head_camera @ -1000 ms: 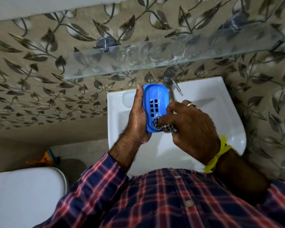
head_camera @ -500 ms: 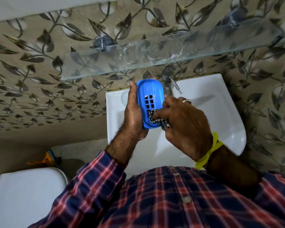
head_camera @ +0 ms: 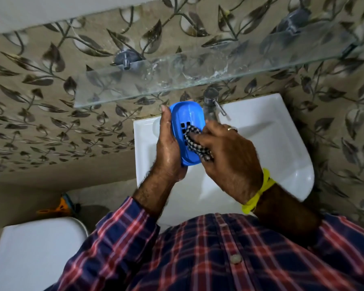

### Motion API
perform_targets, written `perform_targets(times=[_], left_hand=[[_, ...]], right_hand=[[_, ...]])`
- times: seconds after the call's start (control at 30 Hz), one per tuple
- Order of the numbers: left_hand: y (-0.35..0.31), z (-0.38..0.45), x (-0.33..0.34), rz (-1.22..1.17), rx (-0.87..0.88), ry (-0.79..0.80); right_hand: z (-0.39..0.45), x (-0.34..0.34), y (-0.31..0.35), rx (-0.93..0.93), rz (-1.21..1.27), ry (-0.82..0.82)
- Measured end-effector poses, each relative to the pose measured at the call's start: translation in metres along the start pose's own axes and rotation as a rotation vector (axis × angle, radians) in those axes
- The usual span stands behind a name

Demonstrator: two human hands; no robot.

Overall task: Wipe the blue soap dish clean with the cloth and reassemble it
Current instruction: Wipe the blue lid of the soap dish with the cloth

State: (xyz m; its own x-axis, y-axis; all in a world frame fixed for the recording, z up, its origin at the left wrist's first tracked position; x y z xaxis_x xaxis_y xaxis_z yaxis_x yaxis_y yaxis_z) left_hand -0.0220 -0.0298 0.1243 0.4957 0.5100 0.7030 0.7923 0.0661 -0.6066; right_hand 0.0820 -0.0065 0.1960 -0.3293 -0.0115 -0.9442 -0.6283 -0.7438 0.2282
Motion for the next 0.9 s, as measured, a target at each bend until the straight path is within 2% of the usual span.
perform_targets(times=[0.13,0.3,0.43,0.5,0.57,0.7,0.8,0.9], left_hand=[[0.011,-0.004,0.002,0.017,0.007,-0.037],[0.000,-0.004,0.006,-0.001,0.024,-0.034],[0.009,-0.004,0.009,-0.045,0.015,-0.056],[0.009,-0.006,0.009,-0.065,0.009,-0.045],[0.008,-0.009,0.007,-0.076,0.014,-0.048],[0.007,-0.008,0.013,-0.050,0.067,-0.040],[0.001,-0.008,0.014,-0.072,0.098,-0.027],[-0.003,-0.009,0.010,-0.087,0.100,-0.048]], right_hand=[[0.007,-0.001,-0.014,0.133,0.013,-0.051],[0.010,-0.005,-0.009,0.086,0.120,-0.064],[0.019,0.000,-0.036,0.334,0.520,0.019],[0.017,0.003,-0.035,0.384,0.601,0.079],[0.011,0.002,-0.034,0.381,0.569,0.071],[0.008,-0.019,-0.019,0.268,0.322,-0.128],[0.006,-0.024,-0.007,0.171,0.193,-0.110],[0.001,-0.035,-0.016,0.190,0.171,-0.169]])
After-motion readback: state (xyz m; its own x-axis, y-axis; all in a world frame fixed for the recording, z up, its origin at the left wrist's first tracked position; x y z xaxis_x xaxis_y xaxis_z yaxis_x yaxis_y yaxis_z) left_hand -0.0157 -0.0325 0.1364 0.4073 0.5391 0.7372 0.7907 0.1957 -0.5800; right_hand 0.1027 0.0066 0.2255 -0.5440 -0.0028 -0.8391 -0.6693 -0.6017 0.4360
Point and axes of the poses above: each hand's wrist, its own z-axis towards the middle knuckle, its own x-axis out of the palm, y = z × x, the point moved 6 cm from there along z, towards the middle knuckle, and after that the axes turned 14 degrees about -z, right-handed, at the moved point
